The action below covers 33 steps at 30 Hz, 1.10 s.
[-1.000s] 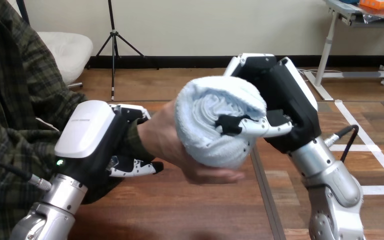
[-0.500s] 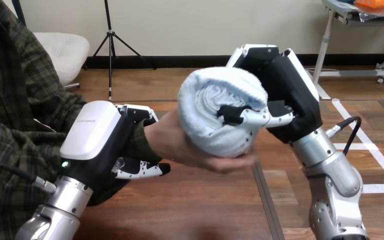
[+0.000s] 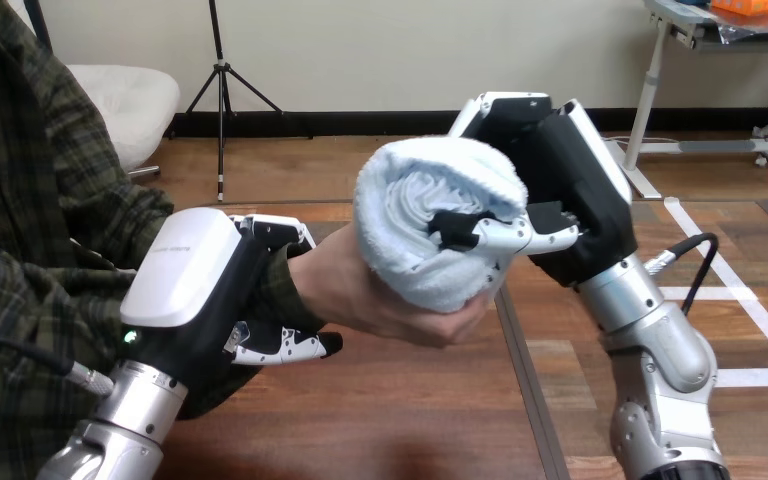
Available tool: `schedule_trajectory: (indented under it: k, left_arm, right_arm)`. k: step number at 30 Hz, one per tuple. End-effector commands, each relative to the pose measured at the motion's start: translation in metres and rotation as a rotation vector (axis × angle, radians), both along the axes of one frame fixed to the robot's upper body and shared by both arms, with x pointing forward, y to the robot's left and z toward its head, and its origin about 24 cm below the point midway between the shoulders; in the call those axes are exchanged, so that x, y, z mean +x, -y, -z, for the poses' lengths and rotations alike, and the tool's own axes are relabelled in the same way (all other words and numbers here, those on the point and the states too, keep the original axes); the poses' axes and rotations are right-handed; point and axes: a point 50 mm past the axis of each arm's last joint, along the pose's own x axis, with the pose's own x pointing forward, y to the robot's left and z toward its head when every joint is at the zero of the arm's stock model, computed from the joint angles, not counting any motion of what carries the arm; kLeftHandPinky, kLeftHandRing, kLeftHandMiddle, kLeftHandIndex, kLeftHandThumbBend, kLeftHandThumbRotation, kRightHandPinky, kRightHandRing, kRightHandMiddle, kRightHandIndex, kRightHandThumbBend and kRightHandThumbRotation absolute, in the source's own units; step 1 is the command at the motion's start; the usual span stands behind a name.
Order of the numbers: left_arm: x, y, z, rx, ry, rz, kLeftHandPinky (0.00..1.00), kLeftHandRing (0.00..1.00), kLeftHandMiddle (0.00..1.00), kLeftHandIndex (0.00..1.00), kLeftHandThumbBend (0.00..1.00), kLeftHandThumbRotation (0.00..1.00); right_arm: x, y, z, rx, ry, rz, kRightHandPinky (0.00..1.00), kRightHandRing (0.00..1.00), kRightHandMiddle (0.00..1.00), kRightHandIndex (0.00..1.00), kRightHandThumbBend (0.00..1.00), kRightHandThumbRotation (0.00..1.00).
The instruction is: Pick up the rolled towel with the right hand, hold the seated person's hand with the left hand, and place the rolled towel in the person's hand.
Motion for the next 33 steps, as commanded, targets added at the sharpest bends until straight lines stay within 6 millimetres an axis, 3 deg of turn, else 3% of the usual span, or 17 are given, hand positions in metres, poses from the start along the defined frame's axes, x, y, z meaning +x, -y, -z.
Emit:
schedule_trajectory:
  k: [1, 33]
  left_arm:
    - [0.002, 0.013, -0.019, -0.065, 0.084, 0.041, 0.27, 0.3, 0.35, 0.37, 0.95, 0.0]
    - [0.003, 0.017, -0.013, -0.093, 0.082, 0.048, 0.27, 0.3, 0.36, 0.36, 0.95, 0.0]
  right_arm:
    - [0.01, -0.03, -0.021, -0.009, 0.08, -0.086, 0.11, 0.17, 0.2, 0.24, 0.7, 0.0]
    - [0.011, -0.036, -0.007, -0.018, 0.041, -0.074, 0.09, 0.15, 0.2, 0.23, 0.7, 0.0]
